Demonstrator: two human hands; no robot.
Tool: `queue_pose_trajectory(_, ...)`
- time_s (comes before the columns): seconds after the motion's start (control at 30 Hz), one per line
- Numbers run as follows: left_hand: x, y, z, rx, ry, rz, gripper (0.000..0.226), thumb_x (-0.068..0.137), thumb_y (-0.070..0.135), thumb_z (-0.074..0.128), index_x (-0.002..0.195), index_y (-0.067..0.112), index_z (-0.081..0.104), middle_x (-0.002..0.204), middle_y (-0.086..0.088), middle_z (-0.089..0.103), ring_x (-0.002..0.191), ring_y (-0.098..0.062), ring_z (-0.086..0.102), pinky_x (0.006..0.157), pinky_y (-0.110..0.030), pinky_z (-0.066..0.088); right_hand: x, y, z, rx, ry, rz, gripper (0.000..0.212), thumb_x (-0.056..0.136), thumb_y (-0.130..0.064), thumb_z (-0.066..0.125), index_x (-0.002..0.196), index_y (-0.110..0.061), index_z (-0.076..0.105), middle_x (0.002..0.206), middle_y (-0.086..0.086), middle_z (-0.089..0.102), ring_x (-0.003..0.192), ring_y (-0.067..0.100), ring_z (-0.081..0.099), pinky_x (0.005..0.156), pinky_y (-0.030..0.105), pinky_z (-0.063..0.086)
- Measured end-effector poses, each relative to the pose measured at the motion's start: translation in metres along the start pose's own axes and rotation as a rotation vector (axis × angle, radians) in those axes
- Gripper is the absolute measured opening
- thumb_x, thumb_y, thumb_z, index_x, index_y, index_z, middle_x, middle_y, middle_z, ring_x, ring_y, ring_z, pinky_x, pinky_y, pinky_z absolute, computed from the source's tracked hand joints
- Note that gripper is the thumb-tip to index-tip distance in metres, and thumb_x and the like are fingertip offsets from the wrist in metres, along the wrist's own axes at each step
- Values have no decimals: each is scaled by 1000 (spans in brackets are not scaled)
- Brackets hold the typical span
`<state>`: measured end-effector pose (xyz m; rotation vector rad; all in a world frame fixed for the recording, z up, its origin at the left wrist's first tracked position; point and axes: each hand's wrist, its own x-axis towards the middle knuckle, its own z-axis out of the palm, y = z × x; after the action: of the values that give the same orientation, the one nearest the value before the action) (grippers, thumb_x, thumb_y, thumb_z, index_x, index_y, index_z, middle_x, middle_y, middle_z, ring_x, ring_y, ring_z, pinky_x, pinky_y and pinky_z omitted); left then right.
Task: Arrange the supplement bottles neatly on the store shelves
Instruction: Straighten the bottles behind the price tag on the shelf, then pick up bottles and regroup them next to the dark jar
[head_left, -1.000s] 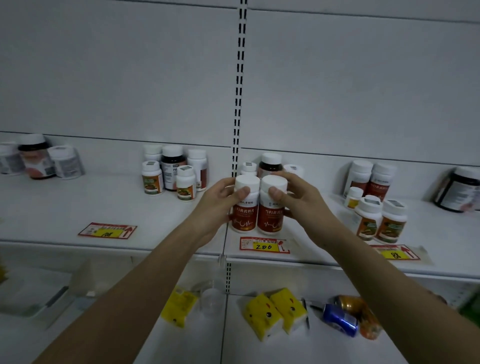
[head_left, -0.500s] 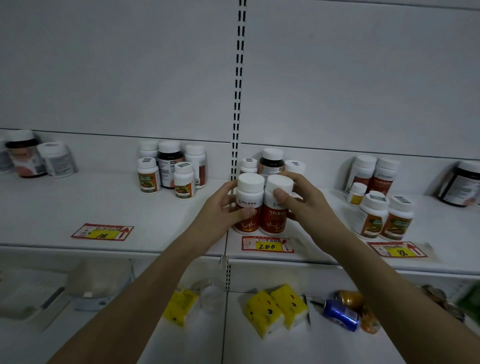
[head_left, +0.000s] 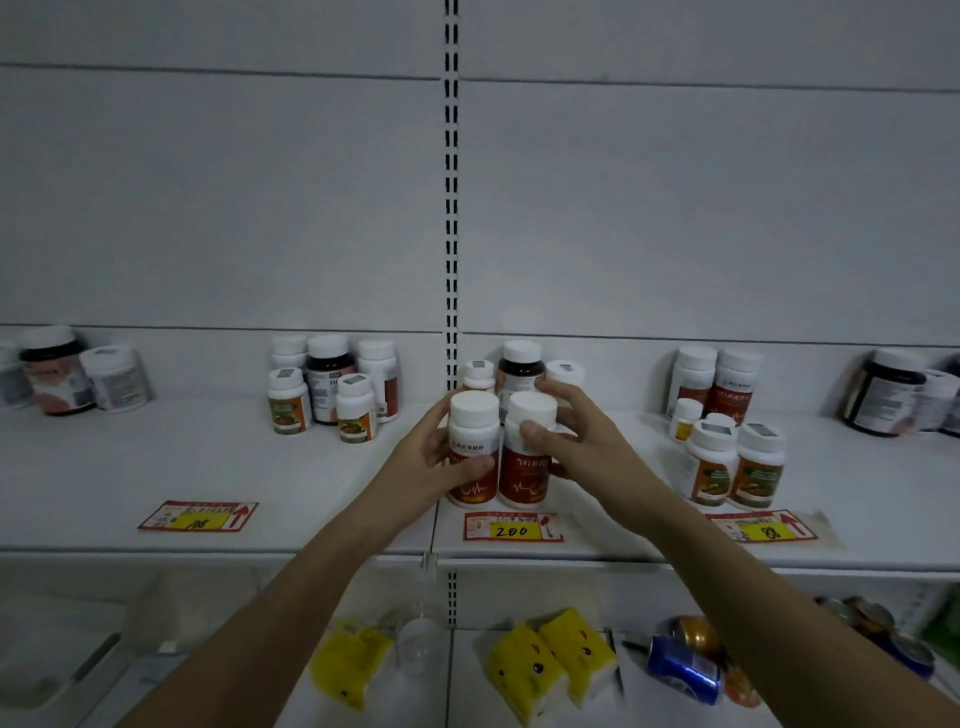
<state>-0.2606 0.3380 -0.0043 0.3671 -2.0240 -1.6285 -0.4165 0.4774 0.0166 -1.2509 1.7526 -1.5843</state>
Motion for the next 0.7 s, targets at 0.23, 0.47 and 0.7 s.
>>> queue_pose_trajectory(0.23,3,91,-23,427,188,43,47,100,48,37,145,39,35,143,9,46,124,-4,39,96,-29,33,14,-67,-26,-315,68,-163,44,95,-43,53,136,-27,46,119,-12,56,102,5,58,82,25,52)
queue_pose_trajectory(0.47,-5,184,-87,1109,276,-127,50,101,49,32,134,16,52,142,-5,51,126,-23,48,99,-33,35,53,-171,-1,-708,-156,-264,25,97,-33,52,92,-12,65,83,2,71,72,18,65,65,30,54)
queue_pose_trajectory(0.7,-67,195,-146,1158,446,-286,47,102,45,37,129,12,55,134,-11,56,118,-28,53,98,-37,39,63,-203,85,-882,-384,-292,29,97,-35,51,94,-9,65,87,6,72,65,16,63,56,26,50)
